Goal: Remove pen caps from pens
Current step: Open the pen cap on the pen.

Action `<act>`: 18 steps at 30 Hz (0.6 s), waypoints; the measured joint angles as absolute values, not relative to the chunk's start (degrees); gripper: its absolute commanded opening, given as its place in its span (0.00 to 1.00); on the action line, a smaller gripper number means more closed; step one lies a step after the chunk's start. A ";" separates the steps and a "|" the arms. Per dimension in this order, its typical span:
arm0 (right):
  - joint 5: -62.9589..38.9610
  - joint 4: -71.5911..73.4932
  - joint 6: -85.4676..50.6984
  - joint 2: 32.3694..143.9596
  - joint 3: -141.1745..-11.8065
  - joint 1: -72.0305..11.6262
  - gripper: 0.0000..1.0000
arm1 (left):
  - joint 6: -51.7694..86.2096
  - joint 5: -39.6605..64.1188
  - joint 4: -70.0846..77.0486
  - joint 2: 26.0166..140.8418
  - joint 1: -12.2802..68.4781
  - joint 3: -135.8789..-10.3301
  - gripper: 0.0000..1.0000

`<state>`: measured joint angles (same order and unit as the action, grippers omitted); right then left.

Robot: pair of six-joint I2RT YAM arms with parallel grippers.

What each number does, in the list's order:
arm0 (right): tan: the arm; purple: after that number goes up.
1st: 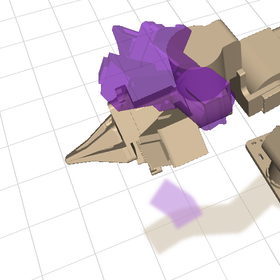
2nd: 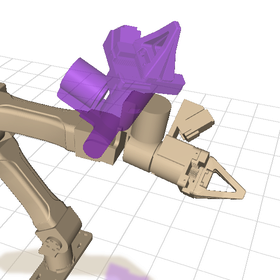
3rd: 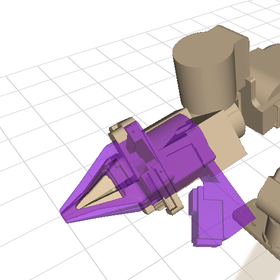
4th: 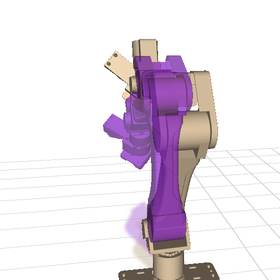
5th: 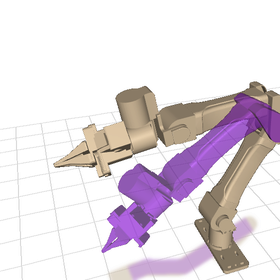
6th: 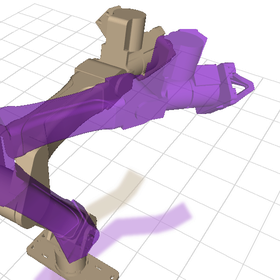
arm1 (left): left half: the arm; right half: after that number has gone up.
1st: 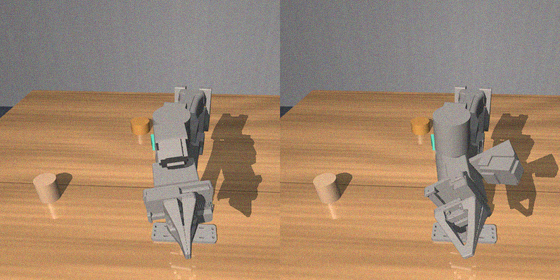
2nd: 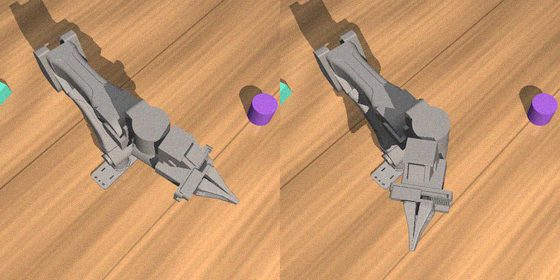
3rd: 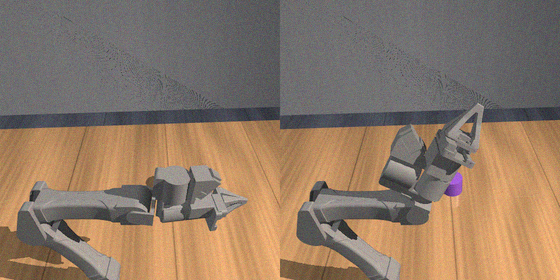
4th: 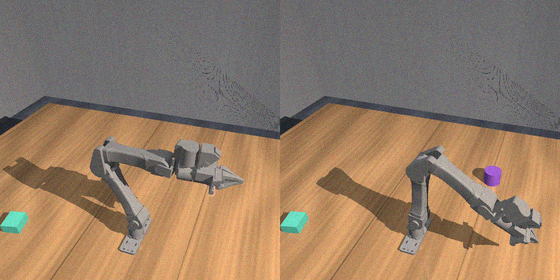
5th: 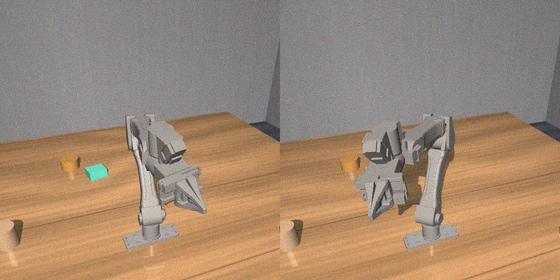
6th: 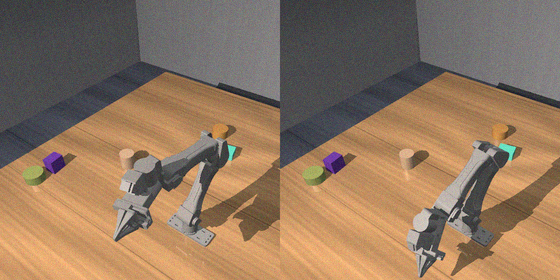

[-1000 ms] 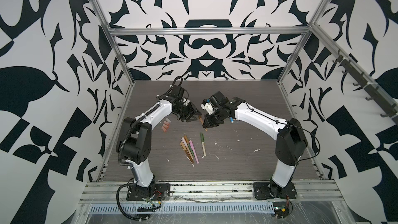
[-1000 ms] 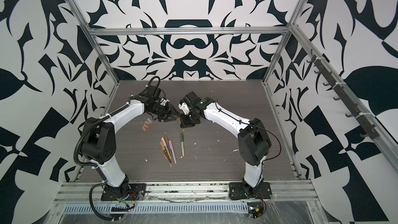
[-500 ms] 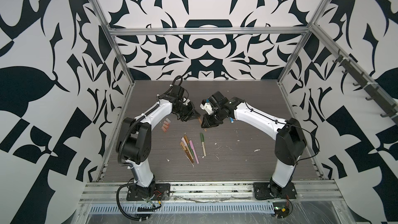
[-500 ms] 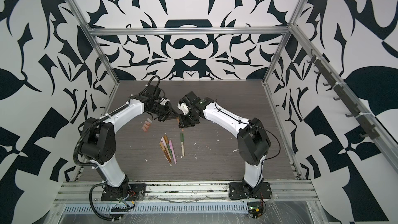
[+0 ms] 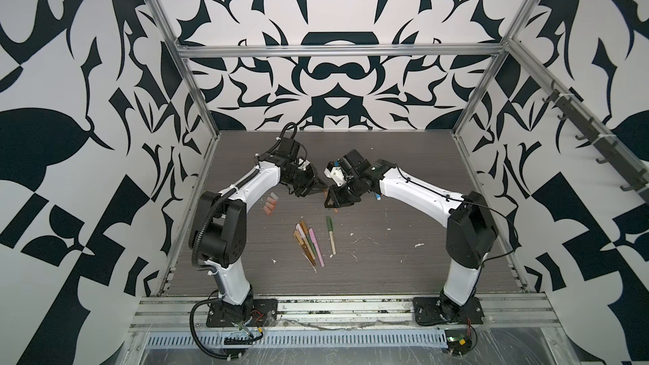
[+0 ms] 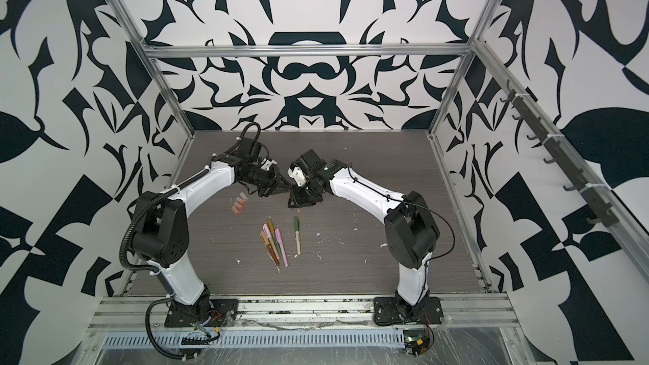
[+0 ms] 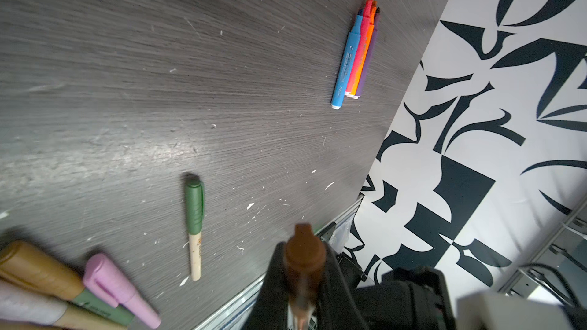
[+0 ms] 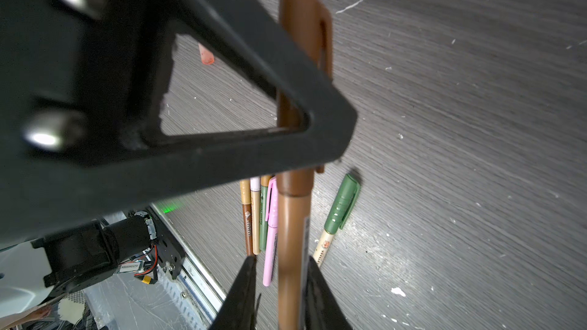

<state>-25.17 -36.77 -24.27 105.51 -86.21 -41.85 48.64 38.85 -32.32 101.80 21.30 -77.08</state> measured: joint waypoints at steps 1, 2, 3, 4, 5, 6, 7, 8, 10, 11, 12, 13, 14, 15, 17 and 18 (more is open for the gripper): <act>-25.26 -36.67 -24.29 105.60 -85.91 -41.89 0.21 | 48.99 39.11 -31.75 101.78 21.30 -77.08 0.00; -25.34 -36.62 -24.40 105.71 -85.62 -41.95 0.14 | 49.30 39.38 -31.20 101.75 21.30 -77.03 0.00; -25.23 -36.60 -24.60 105.80 -85.41 -42.00 0.09 | 49.39 39.53 -31.03 101.75 21.30 -77.01 0.00; -25.23 -36.58 -24.86 105.82 -85.10 -41.98 0.04 | 49.54 39.68 -31.09 101.73 21.28 -76.99 0.00; -25.41 -36.32 -24.75 105.82 -84.99 -41.98 0.00 | 49.54 39.66 -31.03 101.75 21.28 -76.93 0.00; -25.34 -36.34 -24.58 105.82 -84.97 -41.98 0.00 | 49.56 39.75 -31.03 101.75 21.21 -76.82 0.00; -25.43 -36.29 -24.67 105.82 -84.97 -42.00 0.00 | 49.54 39.75 -31.09 101.73 21.12 -76.79 0.00; -25.43 -36.21 -24.75 105.82 -84.95 -42.04 0.00 | 49.52 39.79 -31.09 101.75 20.97 -76.79 0.00; -25.52 -36.12 -24.77 105.82 -84.93 -42.02 0.00 | 49.47 39.86 -31.11 101.75 20.73 -76.79 0.00; -25.52 -36.01 -24.77 105.80 -84.90 -42.04 0.00 | 49.43 39.90 -31.16 101.73 20.56 -76.79 0.00; -25.52 -35.90 -24.75 105.80 -84.88 -42.06 0.00 | 49.32 39.97 -31.22 101.75 20.38 -76.79 0.00; -25.56 -35.51 -24.75 105.80 -84.79 -42.11 0.00 | 49.10 40.12 -31.42 101.75 20.08 -76.79 0.00; -25.63 -34.89 -24.71 105.80 -84.60 -42.24 0.00 | 48.84 40.34 -31.90 101.78 19.57 -76.93 0.00; -25.67 -34.06 -24.73 105.78 -84.42 -42.44 0.00 | 48.49 40.69 -32.71 102.04 18.98 -77.41 0.00; -24.62 -30.92 -25.23 105.38 -83.46 -43.13 0.00 | 47.29 41.98 -36.64 103.79 17.23 -80.62 0.00; -23.64 -28.93 -25.61 105.10 -83.07 -43.40 0.00 | 46.57 42.63 -38.94 105.08 16.38 -82.74 0.00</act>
<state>-23.64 -28.93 -25.61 105.10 -83.07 -43.40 46.57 42.63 -38.94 105.08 16.38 -82.74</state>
